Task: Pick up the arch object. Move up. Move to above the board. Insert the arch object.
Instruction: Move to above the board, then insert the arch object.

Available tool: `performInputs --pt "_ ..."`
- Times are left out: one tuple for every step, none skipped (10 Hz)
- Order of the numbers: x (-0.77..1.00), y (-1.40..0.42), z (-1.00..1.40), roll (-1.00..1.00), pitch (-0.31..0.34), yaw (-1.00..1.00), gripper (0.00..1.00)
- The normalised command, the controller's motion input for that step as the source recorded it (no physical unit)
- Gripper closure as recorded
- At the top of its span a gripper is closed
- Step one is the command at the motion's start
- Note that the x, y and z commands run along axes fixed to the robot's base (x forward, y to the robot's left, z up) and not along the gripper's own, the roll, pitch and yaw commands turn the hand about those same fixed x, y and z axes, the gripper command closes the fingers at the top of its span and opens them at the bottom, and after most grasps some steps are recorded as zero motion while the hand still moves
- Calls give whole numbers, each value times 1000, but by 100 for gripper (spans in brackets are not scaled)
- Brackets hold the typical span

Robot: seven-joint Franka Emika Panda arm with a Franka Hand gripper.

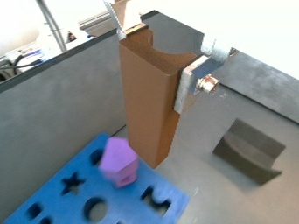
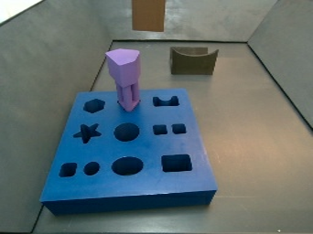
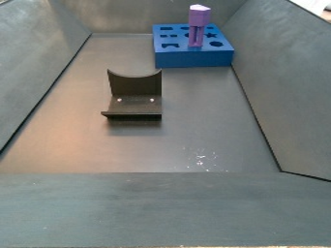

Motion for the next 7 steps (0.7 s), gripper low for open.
performInputs --pt "77 -569 161 9 120 27 100" --pt "75 -414 121 12 125 19 100" --pt "58 -178 62 20 108 18 100" --pt "0 0 0 7 0 0 100" --pt "0 -14 -51 -9 -3 0 100" --pt "649 0 0 73 51 -186 100" --pt "1000 0 0 156 104 0 100"
